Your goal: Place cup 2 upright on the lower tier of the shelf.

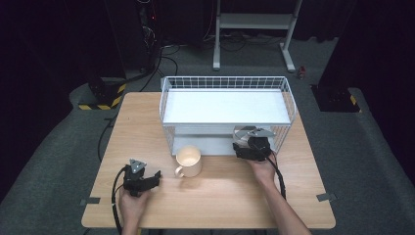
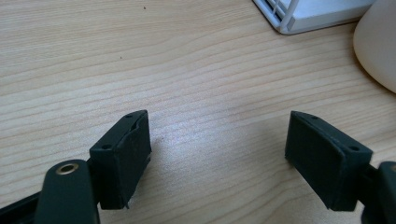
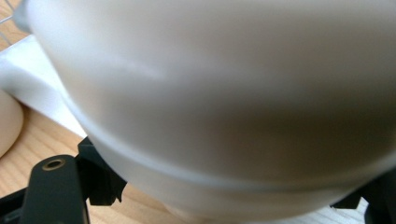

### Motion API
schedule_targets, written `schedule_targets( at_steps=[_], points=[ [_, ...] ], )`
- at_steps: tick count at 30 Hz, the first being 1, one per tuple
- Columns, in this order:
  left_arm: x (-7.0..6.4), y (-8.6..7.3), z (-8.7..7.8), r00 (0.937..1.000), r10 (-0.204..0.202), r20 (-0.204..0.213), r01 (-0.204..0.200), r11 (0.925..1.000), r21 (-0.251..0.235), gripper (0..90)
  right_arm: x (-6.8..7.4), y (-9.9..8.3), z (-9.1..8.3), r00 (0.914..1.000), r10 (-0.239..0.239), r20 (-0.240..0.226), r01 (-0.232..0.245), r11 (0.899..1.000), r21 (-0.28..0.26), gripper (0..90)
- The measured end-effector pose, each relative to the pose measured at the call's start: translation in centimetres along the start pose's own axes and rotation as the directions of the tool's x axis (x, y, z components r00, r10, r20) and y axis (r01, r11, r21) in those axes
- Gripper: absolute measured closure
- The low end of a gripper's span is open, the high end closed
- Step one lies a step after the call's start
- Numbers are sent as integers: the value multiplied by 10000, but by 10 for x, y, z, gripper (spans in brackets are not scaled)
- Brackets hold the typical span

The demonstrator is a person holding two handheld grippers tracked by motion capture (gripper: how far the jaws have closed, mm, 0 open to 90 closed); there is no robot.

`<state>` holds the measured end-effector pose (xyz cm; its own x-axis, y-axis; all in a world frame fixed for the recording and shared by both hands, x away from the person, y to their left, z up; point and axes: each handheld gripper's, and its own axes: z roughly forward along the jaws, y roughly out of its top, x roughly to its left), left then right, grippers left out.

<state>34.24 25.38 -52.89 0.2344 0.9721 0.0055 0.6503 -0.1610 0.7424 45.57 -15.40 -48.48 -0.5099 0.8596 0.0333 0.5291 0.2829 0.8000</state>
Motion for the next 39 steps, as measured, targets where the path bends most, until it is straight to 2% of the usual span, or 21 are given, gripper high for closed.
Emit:
schedule_targets(
  at_steps=[4,10,17,20,26,29,30,33,37,39],
  points=[
    [0,0,0,10000,1,-2,-1,10000,1,224,-3,0,1,9997,-239,-89,237,9996,-160,184],
    [0,0,0,10000,-3,0,3,10000,-2,225,-2,0,-3,9993,-51,-379,43,9997,-228,141],
    [0,0,0,10000,1,-2,-1,10000,0,224,-3,-5,-5,9992,-94,-393,86,9997,-220,148],
    [0,0,0,10000,2,-3,-2,10000,1,225,-2,-13,-6,9996,-144,-242,145,9999,41,171],
    [0,0,0,10000,0,-1,0,10000,2,225,0,-19,-8,9998,-191,-56,191,9998,-4,207],
    [0,0,0,10000,2,-3,-2,10000,0,224,0,-19,-7,9997,-226,36,227,9997,-34,207],
    [0,0,0,10000,1,-3,-1,10000,1,225,1,-19,-6,9998,-48,168,48,10000,14,208],
    [0,0,0,10000,2,-2,-2,10000,1,225,-1,-18,-5,9995,-240,210,241,9997,-5,212],
    [0,0,0,10000,-1,0,1,10000,-1,225,-3,-16,-2,9992,84,392,-86,9999,58,228],
    [0,0,0,10000,-11,3,11,10000,2,225,-6,-15,0,9988,-55,477,54,10000,13,237]
  ],
)
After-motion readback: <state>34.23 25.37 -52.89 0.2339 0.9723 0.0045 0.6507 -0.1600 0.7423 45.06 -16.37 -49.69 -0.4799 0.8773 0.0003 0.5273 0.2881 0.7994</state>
